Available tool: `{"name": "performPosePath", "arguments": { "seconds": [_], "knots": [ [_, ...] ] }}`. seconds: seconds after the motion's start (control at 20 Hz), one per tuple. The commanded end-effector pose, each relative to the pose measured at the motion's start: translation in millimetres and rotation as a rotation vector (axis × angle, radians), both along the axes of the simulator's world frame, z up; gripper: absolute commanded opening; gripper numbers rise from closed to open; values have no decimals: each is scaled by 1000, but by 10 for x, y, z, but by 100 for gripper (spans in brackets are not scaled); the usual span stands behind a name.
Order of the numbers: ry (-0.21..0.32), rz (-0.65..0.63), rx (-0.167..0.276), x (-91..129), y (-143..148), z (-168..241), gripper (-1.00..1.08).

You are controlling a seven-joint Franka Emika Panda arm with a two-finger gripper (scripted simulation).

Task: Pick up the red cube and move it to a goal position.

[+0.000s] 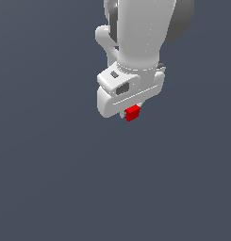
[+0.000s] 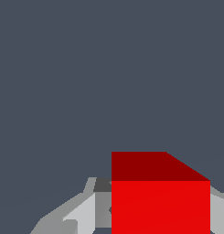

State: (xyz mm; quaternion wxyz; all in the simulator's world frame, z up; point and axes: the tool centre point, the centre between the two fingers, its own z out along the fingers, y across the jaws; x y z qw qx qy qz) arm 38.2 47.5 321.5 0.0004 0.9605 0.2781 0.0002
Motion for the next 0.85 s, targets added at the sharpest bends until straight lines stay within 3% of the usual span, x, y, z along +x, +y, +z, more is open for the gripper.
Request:
{"name": "performPosePath", "arguments": {
  "seconds": [0.0,0.4,0.8],
  "knots": [
    [1,0,0,-36,39,252,-100],
    [1,-1,1,-81,117,761,-100],
    [1,-1,1,-80,137,901,-100]
  ]
}}
